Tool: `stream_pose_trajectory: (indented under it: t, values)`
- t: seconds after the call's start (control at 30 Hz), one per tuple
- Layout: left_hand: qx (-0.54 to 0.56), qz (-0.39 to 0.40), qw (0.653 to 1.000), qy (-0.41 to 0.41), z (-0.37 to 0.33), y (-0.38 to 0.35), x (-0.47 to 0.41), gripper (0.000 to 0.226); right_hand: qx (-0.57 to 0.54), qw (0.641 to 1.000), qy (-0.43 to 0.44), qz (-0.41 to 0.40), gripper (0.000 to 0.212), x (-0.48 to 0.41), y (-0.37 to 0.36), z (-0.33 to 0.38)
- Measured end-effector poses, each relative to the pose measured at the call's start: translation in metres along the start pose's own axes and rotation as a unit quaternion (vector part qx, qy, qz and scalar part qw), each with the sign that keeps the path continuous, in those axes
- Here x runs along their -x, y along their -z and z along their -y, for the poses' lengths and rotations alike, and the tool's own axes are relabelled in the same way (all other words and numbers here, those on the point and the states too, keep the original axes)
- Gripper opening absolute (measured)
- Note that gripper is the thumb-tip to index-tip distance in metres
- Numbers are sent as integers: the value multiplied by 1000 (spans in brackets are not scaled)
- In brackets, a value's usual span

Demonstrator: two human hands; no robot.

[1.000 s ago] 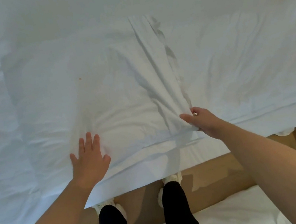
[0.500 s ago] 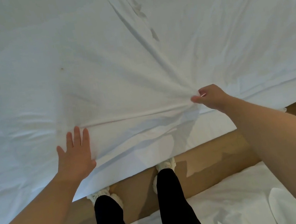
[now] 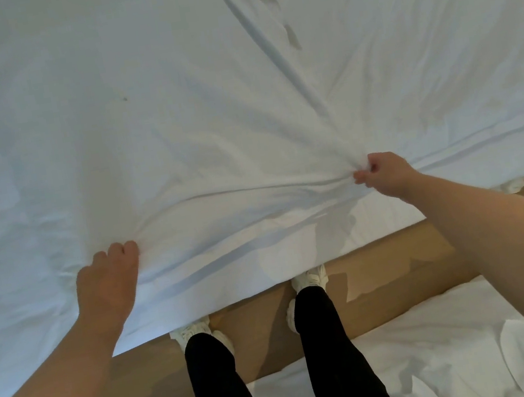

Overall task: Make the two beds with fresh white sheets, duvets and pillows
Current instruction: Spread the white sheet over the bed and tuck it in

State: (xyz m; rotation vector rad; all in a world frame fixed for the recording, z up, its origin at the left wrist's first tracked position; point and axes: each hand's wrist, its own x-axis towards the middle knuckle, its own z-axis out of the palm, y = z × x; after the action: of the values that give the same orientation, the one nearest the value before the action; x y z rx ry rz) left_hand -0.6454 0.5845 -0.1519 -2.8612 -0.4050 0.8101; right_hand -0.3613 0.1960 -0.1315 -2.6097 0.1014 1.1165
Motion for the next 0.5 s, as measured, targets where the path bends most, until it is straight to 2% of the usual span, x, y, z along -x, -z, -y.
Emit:
stream_pose_trajectory:
  t: [0.07, 0.17, 0.2, 0.27, 0.33, 0.37, 0.43, 0.5]
  values:
    - [6, 8, 1000, 2, 16, -1, 3, 50, -7, 999, -28, -23, 25, 7, 2, -3]
    - [24, 42, 999, 12, 25, -7, 10, 48, -48, 994, -93, 30, 16, 24, -16, -4]
    - [39, 48, 998, 3, 27, -8, 15, 46, -75, 991, -112, 22, 23, 30, -25, -1]
    - [76, 70, 995, 4, 31, -13, 24, 48, -167, 974, -154, 6, 56, 44, -43, 8]
    - [120, 85, 987, 64, 41, -17, 37, 64, -283, 939, -197, 12, 77, 56, -66, 27]
    - [157, 82, 980, 94, 44, -19, 44, 71, -335, 917, -218, 18, 79, 64, -79, 38]
    - [273, 77, 948, 143, 47, -23, 56, 81, -433, 868, -237, 53, 68, 79, -109, 61]
    - [409, 50, 892, 185, 46, -28, 61, 76, -505, 824, -227, 118, 55, 95, -145, 87]
